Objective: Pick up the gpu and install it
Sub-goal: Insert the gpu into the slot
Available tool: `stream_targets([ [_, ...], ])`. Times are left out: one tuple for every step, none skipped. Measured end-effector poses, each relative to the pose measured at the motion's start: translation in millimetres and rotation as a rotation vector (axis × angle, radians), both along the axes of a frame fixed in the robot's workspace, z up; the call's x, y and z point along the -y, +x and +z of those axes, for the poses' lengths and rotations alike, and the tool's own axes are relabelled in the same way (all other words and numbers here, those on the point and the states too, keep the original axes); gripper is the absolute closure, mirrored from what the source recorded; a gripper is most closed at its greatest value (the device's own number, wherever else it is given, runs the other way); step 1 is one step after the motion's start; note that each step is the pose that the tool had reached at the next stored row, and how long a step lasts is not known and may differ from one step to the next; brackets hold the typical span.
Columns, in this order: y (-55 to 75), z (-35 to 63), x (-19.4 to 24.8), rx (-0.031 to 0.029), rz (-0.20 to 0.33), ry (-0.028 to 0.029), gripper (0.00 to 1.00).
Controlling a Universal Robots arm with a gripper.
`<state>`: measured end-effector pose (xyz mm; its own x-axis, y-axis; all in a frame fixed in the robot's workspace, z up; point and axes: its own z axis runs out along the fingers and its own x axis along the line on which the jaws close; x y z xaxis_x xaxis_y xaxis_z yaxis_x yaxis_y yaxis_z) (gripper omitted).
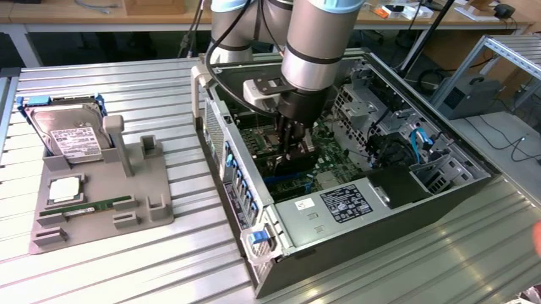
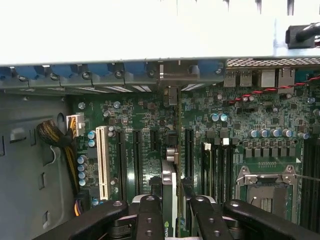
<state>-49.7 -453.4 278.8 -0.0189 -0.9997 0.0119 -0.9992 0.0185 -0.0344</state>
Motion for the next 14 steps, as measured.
stream_targets([
  [0.0, -0.3, 0.0, 0.0001, 0.000, 0.0001, 0.74],
  [0.0, -0.8, 0.0, 0.0000, 0.000, 0.0001, 0.74],
  [-0.1, -1.6, 0.1, 0.0000, 0.000, 0.0001, 0.74],
  [-0.1, -2.5, 0.1, 0.0001, 0.000, 0.0001, 0.74],
  [-0.1, -3.4, 0.1, 0.0000, 0.000, 0.0001, 0.74],
  [-0.1, -3.7, 0.1, -0.0001, 0.000, -0.0001, 0.74],
  [-0.1, -3.9, 0.1, -0.0001, 0.000, -0.0002, 0.74],
  [-0.1, -4.1, 0.1, 0.0000, 0.000, 0.0000, 0.74],
  [-0.1, -4.1, 0.1, 0.0000, 0.000, 0.0001, 0.74],
  [-0.1, -4.1, 0.1, 0.0000, 0.000, 0.0000, 0.74],
  [-0.1, -4.1, 0.1, 0.0000, 0.000, 0.0001, 0.74],
  [-0.1, -4.1, 0.1, 0.0000, 0.000, 0.0001, 0.74],
  [-0.1, -4.1, 0.1, 0.0000, 0.000, 0.0001, 0.74],
  [-0.1, -4.1, 0.1, 0.0000, 0.000, 0.0001, 0.74],
])
